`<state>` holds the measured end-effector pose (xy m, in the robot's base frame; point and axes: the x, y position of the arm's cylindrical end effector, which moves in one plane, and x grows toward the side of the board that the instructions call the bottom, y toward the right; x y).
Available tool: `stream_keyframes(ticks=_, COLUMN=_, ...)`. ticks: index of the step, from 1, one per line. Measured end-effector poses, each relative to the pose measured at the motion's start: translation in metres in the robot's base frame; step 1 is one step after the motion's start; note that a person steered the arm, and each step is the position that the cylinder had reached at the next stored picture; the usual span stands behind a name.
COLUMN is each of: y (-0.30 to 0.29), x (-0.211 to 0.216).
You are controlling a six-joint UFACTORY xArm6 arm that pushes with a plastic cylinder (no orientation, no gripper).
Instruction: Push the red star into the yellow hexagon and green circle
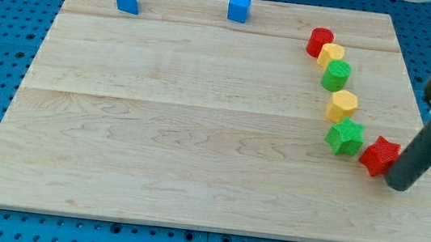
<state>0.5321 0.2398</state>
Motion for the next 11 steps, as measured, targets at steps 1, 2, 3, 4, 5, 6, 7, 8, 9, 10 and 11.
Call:
stream_keyframes(ticks=1, y=0.0, x=-0.042)
stream_keyframes(ticks=2, y=-0.004, x=-0.063)
stream_keyframes(ticks=3, y=0.007, x=-0.04)
stream_keyframes(ticks=4, y=0.0, x=-0.035)
stream_keyframes(ticks=5, y=-0.016, x=-0.073)
stream_keyframes(ticks=6, y=-0.018, x=-0.098)
stream_keyframes(ticks=7, y=0.003, x=-0.073)
stream_keyframes(ticks=8, y=-0.027, x=-0.05)
stream_keyframes(ticks=9, y=-0.062, x=-0.073)
stream_keyframes(ticks=10, y=-0.056, x=-0.099)
stream_keyframes(ticks=11, y=-0.039, x=-0.12)
